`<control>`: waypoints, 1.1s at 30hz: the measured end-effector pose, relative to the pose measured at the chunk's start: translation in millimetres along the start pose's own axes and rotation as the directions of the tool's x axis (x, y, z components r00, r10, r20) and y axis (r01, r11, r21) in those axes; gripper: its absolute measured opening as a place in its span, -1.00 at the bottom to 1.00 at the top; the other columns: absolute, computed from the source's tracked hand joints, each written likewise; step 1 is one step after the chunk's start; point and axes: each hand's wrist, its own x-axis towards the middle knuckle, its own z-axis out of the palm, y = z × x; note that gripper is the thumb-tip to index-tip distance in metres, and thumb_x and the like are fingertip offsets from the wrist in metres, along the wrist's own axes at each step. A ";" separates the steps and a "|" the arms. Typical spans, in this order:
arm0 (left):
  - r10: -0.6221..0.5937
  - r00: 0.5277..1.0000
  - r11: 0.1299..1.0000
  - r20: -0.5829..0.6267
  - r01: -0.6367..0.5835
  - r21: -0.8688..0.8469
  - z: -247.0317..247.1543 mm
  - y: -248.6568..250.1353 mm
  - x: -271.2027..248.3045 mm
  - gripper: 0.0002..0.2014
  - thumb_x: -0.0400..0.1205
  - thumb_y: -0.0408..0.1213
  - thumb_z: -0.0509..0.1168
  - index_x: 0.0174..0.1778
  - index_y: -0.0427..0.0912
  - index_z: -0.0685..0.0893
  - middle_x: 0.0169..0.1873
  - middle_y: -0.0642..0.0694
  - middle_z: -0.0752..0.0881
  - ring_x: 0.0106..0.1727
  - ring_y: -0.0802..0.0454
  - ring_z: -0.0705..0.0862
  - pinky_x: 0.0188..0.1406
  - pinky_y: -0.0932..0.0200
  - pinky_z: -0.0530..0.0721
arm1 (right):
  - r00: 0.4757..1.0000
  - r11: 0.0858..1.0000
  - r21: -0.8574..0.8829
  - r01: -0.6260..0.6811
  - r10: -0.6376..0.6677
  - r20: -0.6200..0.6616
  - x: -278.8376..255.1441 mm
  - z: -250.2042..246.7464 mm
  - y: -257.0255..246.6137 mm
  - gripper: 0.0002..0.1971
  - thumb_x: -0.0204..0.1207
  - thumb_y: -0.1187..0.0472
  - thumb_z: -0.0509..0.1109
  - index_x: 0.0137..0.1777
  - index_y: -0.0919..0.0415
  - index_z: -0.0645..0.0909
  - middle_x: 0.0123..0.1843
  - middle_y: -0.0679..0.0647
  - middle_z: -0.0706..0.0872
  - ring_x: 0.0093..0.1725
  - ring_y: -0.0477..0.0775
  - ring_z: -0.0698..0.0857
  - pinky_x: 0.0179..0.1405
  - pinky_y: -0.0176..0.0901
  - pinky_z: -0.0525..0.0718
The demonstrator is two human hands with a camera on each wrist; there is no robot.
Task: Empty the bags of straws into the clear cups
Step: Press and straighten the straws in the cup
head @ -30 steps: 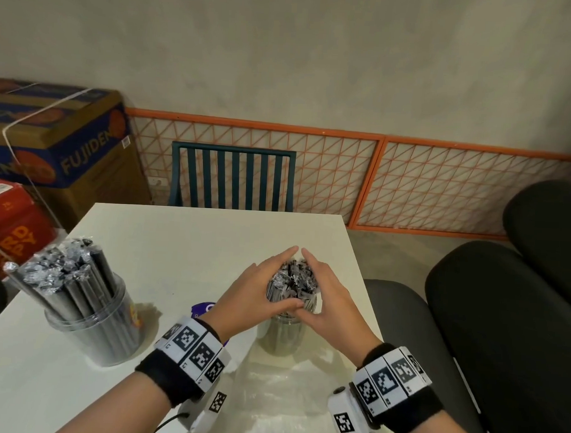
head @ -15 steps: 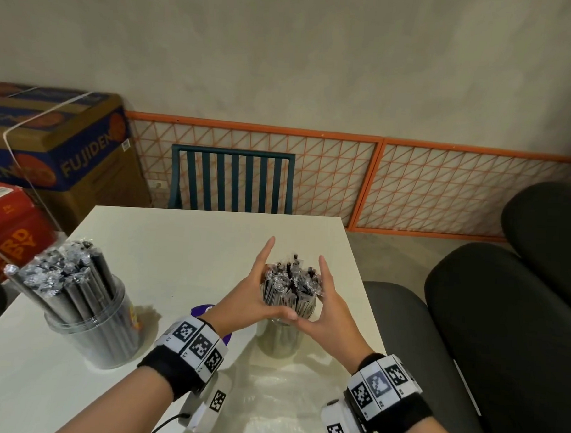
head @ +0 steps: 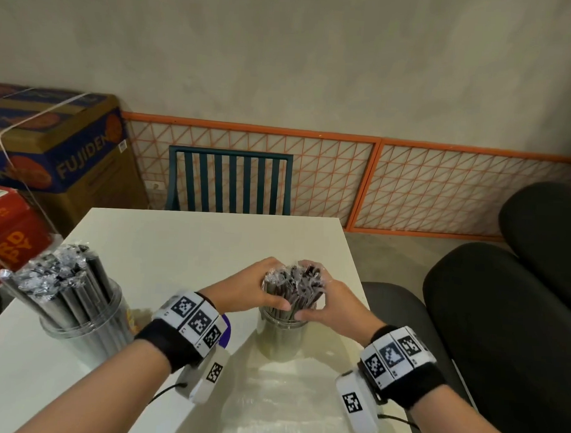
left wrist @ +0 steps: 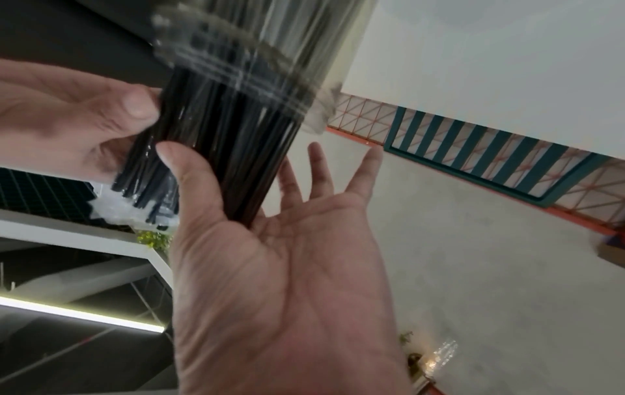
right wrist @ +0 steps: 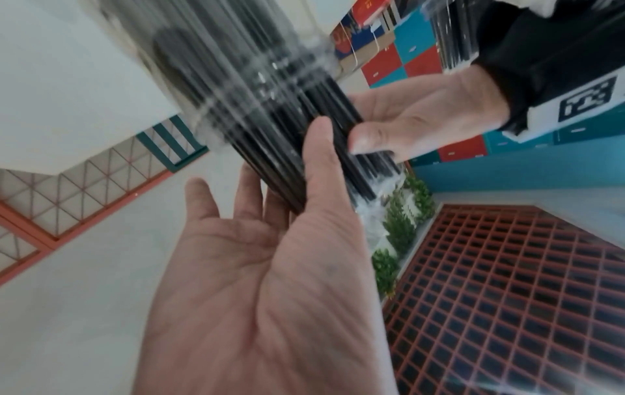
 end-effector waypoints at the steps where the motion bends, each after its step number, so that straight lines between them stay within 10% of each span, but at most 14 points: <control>1: 0.004 1.000 1.000 0.009 -0.004 -0.009 3.8 -0.5 -0.9 -0.39 0.35 -0.16 0.57 0.27 0.06 0.45 0.27 -0.09 0.59 0.34 0.02 0.55 0.38 -0.01 0.56 | 1.000 1.000 0.023 0.002 -0.002 0.003 -0.7 4.2 2.3 -0.15 0.29 0.29 0.61 0.51 -0.08 0.23 0.26 -0.05 0.64 0.26 -0.07 0.61 0.29 -0.22 0.55; 6: -0.014 0.991 0.991 -0.136 -0.004 -0.137 27.3 -12.6 -8.4 0.06 0.08 0.23 0.58 0.47 0.32 0.17 0.32 0.18 0.50 0.42 0.06 0.50 0.53 -0.20 0.34 | 0.992 0.997 0.074 0.025 -0.016 -0.127 2.7 20.4 8.9 -0.29 0.36 0.30 0.56 0.48 0.05 0.32 0.25 0.00 0.67 0.22 -0.08 0.63 0.21 -0.34 0.55; 11: -0.019 0.900 0.995 -0.436 -0.025 -0.096 53.4 -10.8 -7.5 -0.36 0.19 0.16 0.55 0.16 0.34 0.45 0.08 0.19 0.69 0.29 0.02 0.59 0.43 -0.14 0.47 | 0.989 0.994 0.108 0.020 -0.005 -0.146 3.9 28.7 10.0 -0.46 0.38 0.37 0.49 0.28 -0.04 0.42 0.08 -0.13 0.66 0.12 -0.08 0.65 0.00 -0.50 0.59; 15: -0.006 0.960 0.987 -0.280 -0.040 -0.158 28.2 -7.2 -4.0 -0.50 0.48 -0.21 0.47 0.35 -0.10 0.56 0.23 -0.05 0.69 0.25 0.06 0.65 0.36 -0.03 0.59 | 0.984 0.998 0.059 0.024 -0.013 -0.176 6.3 14.5 10.1 -0.44 0.42 0.28 0.51 0.40 0.15 0.41 0.17 -0.04 0.68 0.18 -0.04 0.66 0.11 -0.47 0.58; 21: 0.062 0.996 0.995 -0.067 -0.067 -0.070 3.0 -8.6 -4.9 -0.49 0.37 -0.33 0.56 0.22 -0.11 0.58 0.14 0.04 0.64 0.20 0.18 0.64 0.23 0.23 0.63 | 0.999 0.999 -0.015 0.047 -0.047 -0.026 4.3 0.6 9.3 -0.32 0.31 0.26 0.60 0.39 0.04 0.37 0.19 -0.04 0.69 0.22 -0.06 0.65 0.28 -0.11 0.59; 27: 0.045 0.988 0.995 -0.146 -0.058 -0.084 21.9 -13.7 -10.3 -0.39 0.39 -0.29 0.54 0.31 0.11 0.46 0.09 0.20 0.67 0.12 0.44 0.59 0.06 0.59 0.54 | 0.999 0.999 0.007 0.040 -0.040 -0.022 -0.5 14.5 5.6 -0.09 0.22 0.16 0.67 0.51 -0.06 0.22 0.17 -0.25 0.57 0.21 -0.23 0.55 0.08 -0.66 0.41; 33: 0.050 0.984 0.995 -0.173 -0.064 -0.081 22.0 -10.4 -9.9 -0.52 0.51 -0.33 0.44 0.36 -0.11 0.54 0.04 0.11 0.68 0.02 0.45 0.60 -0.01 0.64 0.54 | 0.994 0.999 -0.027 0.017 -0.020 -0.111 1.8 18.1 0.0 -0.31 0.45 0.25 0.49 0.53 0.13 0.25 0.24 0.03 0.68 0.23 -0.06 0.64 -0.03 -0.62 0.44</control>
